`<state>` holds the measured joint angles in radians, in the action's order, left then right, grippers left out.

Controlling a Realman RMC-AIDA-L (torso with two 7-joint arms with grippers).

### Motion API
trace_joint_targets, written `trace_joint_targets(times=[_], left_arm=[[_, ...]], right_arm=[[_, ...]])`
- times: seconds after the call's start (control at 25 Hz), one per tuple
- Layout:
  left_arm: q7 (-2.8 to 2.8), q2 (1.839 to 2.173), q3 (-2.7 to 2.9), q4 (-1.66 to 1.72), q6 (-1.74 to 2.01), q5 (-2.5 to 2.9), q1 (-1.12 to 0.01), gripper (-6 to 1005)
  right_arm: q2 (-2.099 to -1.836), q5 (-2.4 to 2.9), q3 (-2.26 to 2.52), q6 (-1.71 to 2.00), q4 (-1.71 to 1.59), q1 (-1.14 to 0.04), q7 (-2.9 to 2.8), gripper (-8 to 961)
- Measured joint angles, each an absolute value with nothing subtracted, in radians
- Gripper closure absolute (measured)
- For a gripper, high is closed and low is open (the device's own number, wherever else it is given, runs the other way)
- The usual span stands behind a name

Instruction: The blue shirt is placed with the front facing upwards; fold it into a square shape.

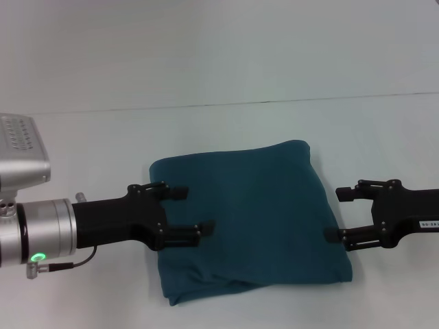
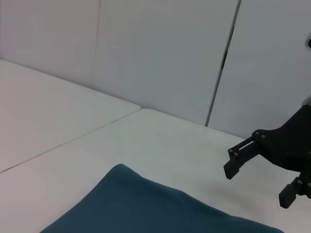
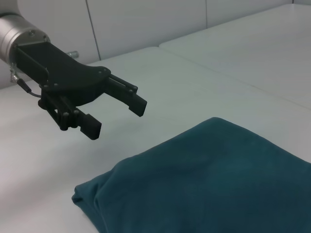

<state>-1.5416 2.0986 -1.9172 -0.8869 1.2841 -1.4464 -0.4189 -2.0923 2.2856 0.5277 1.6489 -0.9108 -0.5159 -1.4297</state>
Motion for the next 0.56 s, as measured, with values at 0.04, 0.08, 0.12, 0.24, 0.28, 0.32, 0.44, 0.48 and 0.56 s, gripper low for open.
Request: trace_joint_targets(times=[0.04,0.08,0.12,0.24,0.28,0.32,0.44,0.48,0.56], left_arm=[[-1.542,2.099,-1.919,-0.887,1.285,-1.446,-0.419,112],[-1.542,2.098,-1.919,-0.887,1.285,-1.446,-0.418,112],[-1.542,2.098,-1.919,-0.887,1.285,-1.446,-0.417,112],[-1.542,2.098,-1.919,-0.887,1.285,-1.446,-0.414,112],[-1.542,2.098,-1.919,-0.887,1.285,-1.446,-0.413,112],[-1.542,2.098,-1.919,-0.887,1.285,-1.446,-0.412,112],[-1.542,2.098,-1.919,-0.887,1.285,-1.446,-0.412,112],[-1.542,2.098,-1.919,-0.887,1.285,-1.446,-0.412,112],[-1.542,2.098,-1.919,-0.887,1.284,-1.447,-0.412,112]], right_arm=[[-2.092,2.286,0.528,1.649,-0.911,-0.516,-1.430,11],[-2.092,2.286,0.528,1.649,-0.911,-0.516,-1.430,11],[-2.092,2.286,0.528,1.648,-0.911,-0.516,-1.430,11],[-2.092,2.286,0.528,1.648,-0.910,-0.515,-1.430,12],[-2.092,2.286,0.528,1.647,-0.910,-0.515,-1.430,12],[-2.092,2.286,0.528,1.647,-0.910,-0.515,-1.430,12],[-2.092,2.286,0.528,1.646,-0.910,-0.516,-1.430,12],[-2.092,2.286,0.528,1.645,-0.910,-0.516,-1.430,12],[-2.092,2.286,0.528,1.645,-0.909,-0.517,-1.430,12]])
